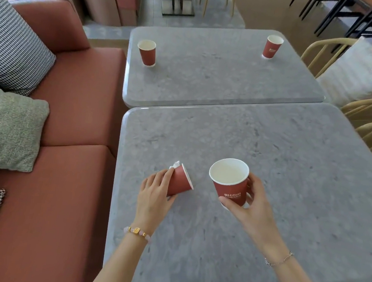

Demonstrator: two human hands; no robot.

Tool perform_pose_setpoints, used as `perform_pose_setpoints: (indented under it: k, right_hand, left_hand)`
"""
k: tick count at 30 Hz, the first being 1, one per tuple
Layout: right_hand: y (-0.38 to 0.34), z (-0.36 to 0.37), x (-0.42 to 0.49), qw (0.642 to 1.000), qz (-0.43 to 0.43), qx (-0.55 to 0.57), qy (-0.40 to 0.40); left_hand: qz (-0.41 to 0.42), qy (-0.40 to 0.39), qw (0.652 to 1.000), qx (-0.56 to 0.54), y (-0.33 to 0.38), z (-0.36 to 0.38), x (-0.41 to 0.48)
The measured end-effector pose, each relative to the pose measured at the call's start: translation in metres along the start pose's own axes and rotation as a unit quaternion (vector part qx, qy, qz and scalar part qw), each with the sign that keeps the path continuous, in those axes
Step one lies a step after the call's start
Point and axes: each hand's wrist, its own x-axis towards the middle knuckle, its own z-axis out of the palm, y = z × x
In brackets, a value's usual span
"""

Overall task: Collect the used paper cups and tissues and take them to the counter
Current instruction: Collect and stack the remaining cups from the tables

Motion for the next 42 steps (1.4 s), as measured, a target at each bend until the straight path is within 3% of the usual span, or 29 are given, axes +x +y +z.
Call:
perform_pose_setpoints:
  k: [6, 15, 24, 29, 37, 42]
  right_hand:
    - [0.004, -0.002, -0.004, 1.000, 0.004, -0.011, -0.012]
    - [0.006, -0.004, -0.011, 0.997, 0.007, -0.020, -0.074]
    - [0.012, -0.003, -0.018, 0.984, -0.016, -0.077, -0.160]
    - [0.007, -0.001, -0.020, 0.982, -0.034, -0.069, -0.172]
    - [-0.002, -0.004, -0.021, 0.982, -0.065, -0.020, -0.179]
    - [-0.004, -0.008, -0.022, 0.981, -0.074, -0.005, -0.178]
  left_hand:
    - [-0.084, 0.061, 0.982, -0.156, 0.009, -0.014, -0.005]
    - [-0.231, 0.076, 0.873, -0.423, 0.040, -0.051, -0.018]
    - [-0.244, 0.102, 0.790, -0.553, 0.085, -0.096, -0.023]
    - [-0.210, 0.118, 0.781, -0.576, 0.106, -0.108, -0.029]
    - [-0.232, 0.106, 0.786, -0.563, 0.125, -0.097, -0.031]
    - [-0.227, 0.059, 0.806, -0.543, 0.134, -0.090, -0.037]
